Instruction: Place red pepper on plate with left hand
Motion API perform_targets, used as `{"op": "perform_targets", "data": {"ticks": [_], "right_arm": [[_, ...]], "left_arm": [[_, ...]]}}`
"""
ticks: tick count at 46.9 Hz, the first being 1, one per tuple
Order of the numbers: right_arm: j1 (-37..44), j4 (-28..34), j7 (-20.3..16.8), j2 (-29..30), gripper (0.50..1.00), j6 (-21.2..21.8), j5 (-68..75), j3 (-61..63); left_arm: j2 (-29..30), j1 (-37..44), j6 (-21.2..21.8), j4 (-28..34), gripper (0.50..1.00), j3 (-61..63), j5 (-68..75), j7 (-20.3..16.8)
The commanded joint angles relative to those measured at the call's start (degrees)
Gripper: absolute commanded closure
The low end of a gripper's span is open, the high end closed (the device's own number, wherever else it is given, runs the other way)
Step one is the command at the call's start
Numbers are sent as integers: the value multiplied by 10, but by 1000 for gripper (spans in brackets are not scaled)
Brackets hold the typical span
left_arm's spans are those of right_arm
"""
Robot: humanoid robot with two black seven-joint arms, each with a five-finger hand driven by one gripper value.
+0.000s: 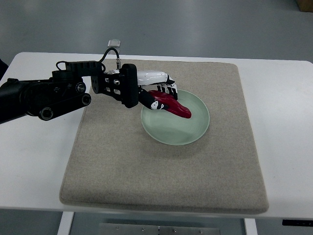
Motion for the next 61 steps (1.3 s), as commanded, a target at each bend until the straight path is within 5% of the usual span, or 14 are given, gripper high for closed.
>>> {"op": "perform_targets", "data": {"ticks": [1, 18, 21, 25, 27, 51, 61], "right_arm": [[0, 0, -1, 0, 572, 0, 0, 0], [0, 0, 0, 0, 572, 0, 0, 0], [0, 0, 0, 0, 572, 0, 0, 0], [0, 0, 0, 0, 572, 0, 0, 0], [0, 0, -1, 0, 572, 0, 0, 0], [0, 0, -1, 0, 572, 0, 0, 0], [0, 0, -1, 0, 572, 0, 0, 0]], "left_arm": [[-4, 2, 4, 2, 1000, 5, -1, 0], [-26, 23, 6, 18, 995, 11, -4, 0], [-26, 27, 7, 19, 858, 10, -10, 0], [-26, 26, 7, 18, 577, 4, -16, 1], [-26, 26, 8, 19, 517, 3, -17, 1], [21, 19, 7, 31, 508, -63, -162, 1], [43, 29, -7, 83, 506, -124, -252, 4]]}}
